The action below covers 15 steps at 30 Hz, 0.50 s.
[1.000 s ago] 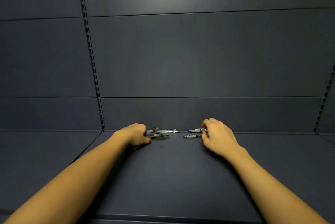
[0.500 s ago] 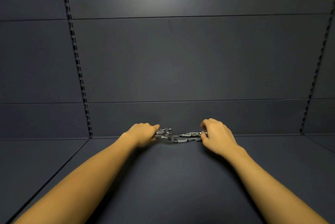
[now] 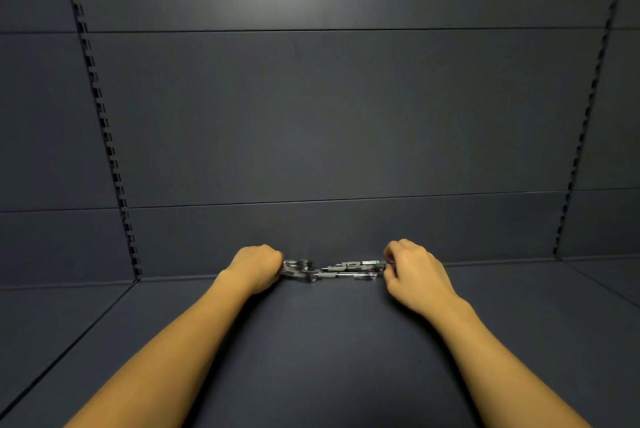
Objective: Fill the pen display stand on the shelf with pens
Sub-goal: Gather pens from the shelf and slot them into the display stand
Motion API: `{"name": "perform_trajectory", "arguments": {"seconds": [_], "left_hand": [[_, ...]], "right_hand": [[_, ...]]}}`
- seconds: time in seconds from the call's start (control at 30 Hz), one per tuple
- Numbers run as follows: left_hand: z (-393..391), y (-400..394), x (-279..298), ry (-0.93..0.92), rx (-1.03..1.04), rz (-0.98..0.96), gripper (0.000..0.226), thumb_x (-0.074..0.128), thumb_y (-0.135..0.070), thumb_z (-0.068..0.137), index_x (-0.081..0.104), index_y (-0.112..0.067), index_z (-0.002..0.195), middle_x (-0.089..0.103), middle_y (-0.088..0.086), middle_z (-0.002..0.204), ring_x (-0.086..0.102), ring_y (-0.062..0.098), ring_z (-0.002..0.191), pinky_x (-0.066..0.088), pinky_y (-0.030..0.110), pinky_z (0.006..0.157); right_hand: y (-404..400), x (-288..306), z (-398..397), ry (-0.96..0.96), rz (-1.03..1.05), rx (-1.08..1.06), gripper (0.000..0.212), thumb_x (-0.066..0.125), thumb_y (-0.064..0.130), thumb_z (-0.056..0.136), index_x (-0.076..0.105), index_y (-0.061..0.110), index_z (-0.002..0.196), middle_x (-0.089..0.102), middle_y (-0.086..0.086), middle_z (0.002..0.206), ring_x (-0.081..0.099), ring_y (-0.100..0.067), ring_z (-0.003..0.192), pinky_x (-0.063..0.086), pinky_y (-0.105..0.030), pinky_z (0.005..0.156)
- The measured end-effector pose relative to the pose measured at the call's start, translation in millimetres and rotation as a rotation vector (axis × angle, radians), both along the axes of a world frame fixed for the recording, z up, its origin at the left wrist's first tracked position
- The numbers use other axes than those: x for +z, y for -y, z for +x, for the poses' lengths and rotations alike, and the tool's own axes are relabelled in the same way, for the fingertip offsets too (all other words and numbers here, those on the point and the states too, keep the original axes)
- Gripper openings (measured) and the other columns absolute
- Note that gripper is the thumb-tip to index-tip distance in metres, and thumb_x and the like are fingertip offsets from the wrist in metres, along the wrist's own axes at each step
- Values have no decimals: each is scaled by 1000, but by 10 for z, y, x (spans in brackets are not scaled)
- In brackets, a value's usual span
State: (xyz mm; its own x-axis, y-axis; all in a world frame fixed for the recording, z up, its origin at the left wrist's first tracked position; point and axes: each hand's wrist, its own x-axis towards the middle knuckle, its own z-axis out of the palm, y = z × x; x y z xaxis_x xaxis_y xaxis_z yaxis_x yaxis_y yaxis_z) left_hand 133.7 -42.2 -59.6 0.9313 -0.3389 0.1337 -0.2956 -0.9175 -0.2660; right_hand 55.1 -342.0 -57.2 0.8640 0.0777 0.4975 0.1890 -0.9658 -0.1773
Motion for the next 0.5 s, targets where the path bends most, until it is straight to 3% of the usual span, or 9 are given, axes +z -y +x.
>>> {"name": "perform_trajectory", "arguments": {"seconds": [0.1, 0.27, 0.5], "left_hand": [[6, 8, -46, 72, -8, 43, 24, 52, -28, 95, 62, -16, 113, 59, 3, 114, 65, 28, 96, 44, 34, 69], [-57, 8, -9, 131, -26, 83, 27, 53, -33, 92, 59, -15, 110, 53, -1, 116, 65, 26, 90, 37, 32, 63], [-142, 76, 118, 184, -21, 57, 34, 55, -40, 88, 46, -14, 108, 66, 7, 98, 65, 32, 91, 35, 33, 64]], "right_hand": [[83, -31, 21, 16, -6, -17, 18, 51, 26, 96, 58, 18, 110, 60, 1, 109, 60, -22, 95, 45, -30, 72], [95, -45, 32, 6, -17, -22, 18, 51, 25, 96, 58, 17, 110, 59, 0, 108, 59, -23, 96, 47, -32, 73], [108, -56, 32, 18, -14, -34, 17, 52, 24, 95, 58, 16, 109, 59, -1, 108, 59, -23, 94, 42, -31, 70]]}}
